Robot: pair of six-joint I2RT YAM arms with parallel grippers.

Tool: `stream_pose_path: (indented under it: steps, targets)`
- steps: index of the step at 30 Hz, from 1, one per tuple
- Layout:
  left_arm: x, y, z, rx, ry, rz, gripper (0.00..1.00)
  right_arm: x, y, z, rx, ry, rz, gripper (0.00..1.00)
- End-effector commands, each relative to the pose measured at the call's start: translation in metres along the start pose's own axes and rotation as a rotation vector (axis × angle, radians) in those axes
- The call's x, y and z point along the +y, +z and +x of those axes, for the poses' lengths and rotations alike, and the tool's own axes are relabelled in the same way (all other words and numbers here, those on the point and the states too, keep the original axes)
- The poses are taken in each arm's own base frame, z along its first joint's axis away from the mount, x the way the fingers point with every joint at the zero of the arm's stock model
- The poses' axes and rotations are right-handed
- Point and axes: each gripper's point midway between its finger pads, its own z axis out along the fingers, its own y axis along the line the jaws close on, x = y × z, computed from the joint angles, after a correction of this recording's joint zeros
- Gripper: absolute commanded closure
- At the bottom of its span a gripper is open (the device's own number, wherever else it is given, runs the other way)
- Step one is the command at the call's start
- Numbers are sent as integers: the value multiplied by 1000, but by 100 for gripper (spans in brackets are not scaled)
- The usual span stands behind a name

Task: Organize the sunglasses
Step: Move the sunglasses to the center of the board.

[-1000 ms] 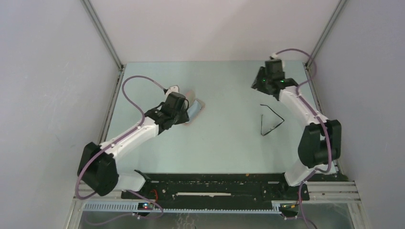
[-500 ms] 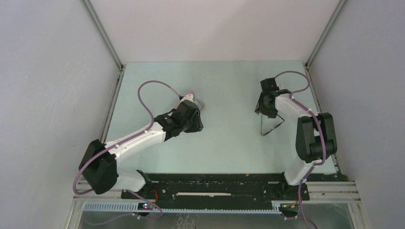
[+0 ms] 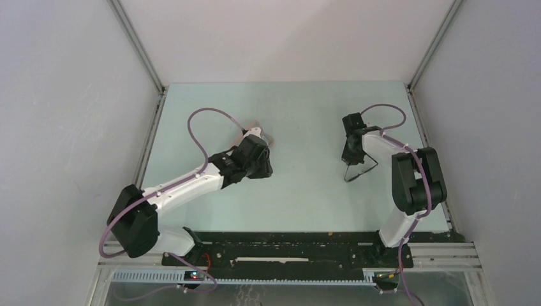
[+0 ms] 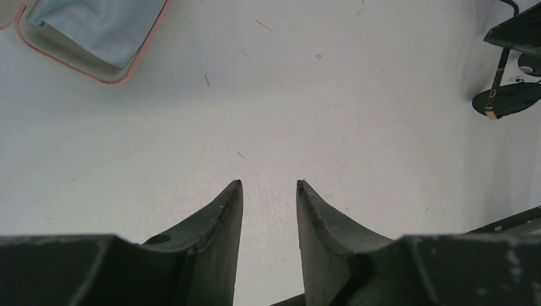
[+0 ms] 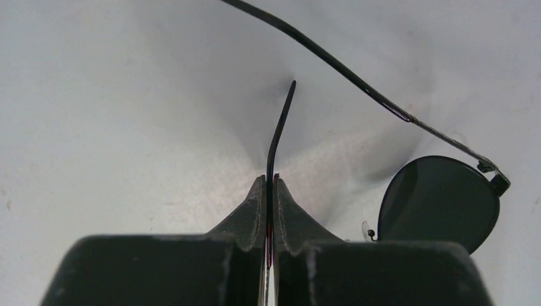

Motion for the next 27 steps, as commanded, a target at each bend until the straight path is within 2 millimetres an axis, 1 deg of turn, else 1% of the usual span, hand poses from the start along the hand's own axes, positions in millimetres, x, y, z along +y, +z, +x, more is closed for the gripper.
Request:
stream_pose_path:
  steps: [1, 4, 7, 10, 12, 13, 16, 17, 19, 20, 23, 25, 27]
  targets:
    - [4, -10, -8, -43, 15, -11, 59, 27, -20, 2, -61, -57, -49, 99]
    - [10, -11, -8, -49, 20, -36, 59, 49, -29, 16, -57, -103, -94, 100]
    - [20, -13, -10, -61, 20, -76, 59, 76, -40, 34, -42, -150, -159, 100]
    - [36, -17, -12, -79, -13, -108, 60, 105, -52, 60, -12, -196, -234, 100]
    - [47, -24, -16, -112, -54, -106, 60, 125, -59, 83, 21, -246, -280, 100]
    - [52, -25, -16, -122, -69, -107, 60, 131, -61, 90, 32, -262, -283, 100]
    - [64, -36, -21, -166, -105, -102, 60, 147, -67, 118, 63, -323, -294, 99]
    - [68, -39, -23, -174, -114, -106, 60, 150, -69, 123, 65, -333, -295, 95]
    - [73, -42, -23, -185, -120, -117, 60, 152, -73, 126, 60, -344, -290, 82]
    - [74, -43, -24, -192, -125, -117, 60, 153, -76, 124, 54, -345, -291, 76]
    - [73, -43, -23, -201, -137, -103, 60, 159, -99, 114, 20, -352, -355, 62]
    - [72, -42, -22, -200, -138, -98, 60, 162, -116, 105, -17, -370, -395, 57]
    - [72, -40, -21, -193, -139, -97, 60, 160, -128, 93, -51, -384, -395, 56]
